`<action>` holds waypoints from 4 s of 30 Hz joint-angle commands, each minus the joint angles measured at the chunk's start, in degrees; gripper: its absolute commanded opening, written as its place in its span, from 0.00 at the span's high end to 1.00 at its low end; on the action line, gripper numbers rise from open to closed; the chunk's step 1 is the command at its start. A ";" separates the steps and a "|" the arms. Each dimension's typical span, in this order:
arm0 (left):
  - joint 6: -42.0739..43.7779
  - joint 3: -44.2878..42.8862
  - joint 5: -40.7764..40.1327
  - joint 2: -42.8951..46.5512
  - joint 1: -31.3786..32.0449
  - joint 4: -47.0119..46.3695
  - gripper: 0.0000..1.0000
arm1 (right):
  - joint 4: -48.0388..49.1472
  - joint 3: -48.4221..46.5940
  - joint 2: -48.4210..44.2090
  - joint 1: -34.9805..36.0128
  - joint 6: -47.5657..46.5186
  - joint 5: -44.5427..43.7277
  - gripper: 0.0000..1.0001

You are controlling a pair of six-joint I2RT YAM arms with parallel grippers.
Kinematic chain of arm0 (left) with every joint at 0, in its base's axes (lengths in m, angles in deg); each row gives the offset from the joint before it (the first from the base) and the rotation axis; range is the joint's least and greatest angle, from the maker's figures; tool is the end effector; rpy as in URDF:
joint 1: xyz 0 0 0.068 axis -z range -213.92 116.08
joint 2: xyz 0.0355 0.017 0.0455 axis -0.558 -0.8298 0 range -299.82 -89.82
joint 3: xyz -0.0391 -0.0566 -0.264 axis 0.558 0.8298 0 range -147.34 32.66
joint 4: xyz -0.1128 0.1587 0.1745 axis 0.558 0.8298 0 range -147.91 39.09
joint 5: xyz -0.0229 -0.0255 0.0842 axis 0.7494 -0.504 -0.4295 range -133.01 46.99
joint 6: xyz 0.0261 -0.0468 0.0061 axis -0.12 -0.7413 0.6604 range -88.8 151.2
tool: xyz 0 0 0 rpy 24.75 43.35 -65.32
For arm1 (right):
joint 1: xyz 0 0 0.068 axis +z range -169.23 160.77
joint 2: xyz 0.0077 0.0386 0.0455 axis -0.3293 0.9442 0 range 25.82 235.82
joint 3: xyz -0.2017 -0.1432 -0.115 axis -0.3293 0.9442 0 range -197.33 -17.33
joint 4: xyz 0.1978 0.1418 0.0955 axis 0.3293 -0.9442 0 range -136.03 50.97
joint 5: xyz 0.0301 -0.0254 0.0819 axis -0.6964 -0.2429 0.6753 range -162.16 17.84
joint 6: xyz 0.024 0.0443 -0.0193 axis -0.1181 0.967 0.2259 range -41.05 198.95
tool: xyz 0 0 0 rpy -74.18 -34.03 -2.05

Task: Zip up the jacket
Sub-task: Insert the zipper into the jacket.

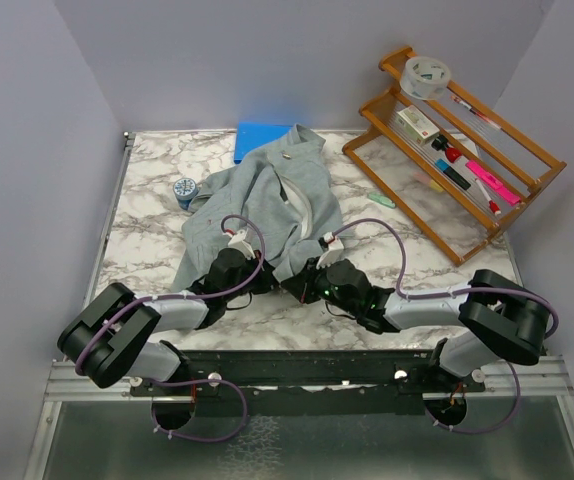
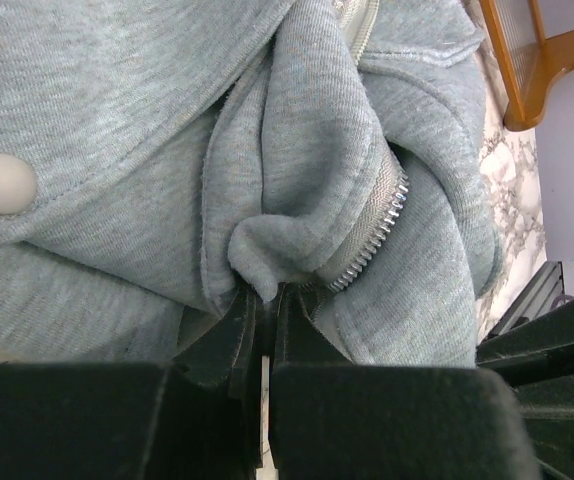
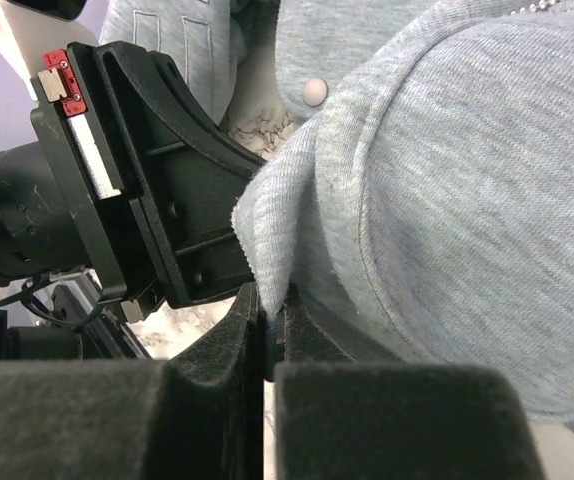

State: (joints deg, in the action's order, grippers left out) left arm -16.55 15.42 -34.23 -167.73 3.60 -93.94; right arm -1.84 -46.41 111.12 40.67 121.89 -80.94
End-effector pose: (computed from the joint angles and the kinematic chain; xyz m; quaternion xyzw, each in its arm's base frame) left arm 0.1840 -0.1482 0.1418 -0.0337 0.8396 -0.4121 0.3524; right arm 0.1490 0.2461 0.1707 -0.0758 0.8096 0.4136 0.4096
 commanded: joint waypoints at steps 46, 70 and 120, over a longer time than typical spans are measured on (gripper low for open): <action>-2.96 -16.00 -4.58 26.33 -0.34 -6.24 1.00 | 34.47 -2.42 -16.31 -0.66 4.70 -13.85 1.00; -1.09 -21.67 -4.27 29.83 -0.52 3.25 1.00 | 20.85 -10.27 -19.10 -0.66 -11.20 -4.33 1.00; 1.96 9.41 1.44 13.73 2.56 -9.06 1.00 | -32.42 -15.86 0.02 -1.55 -7.83 13.96 0.77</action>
State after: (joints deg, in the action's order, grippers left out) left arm -15.43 24.67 -34.38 -154.96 5.59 -101.15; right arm -29.31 -59.79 110.05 39.89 115.42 -70.53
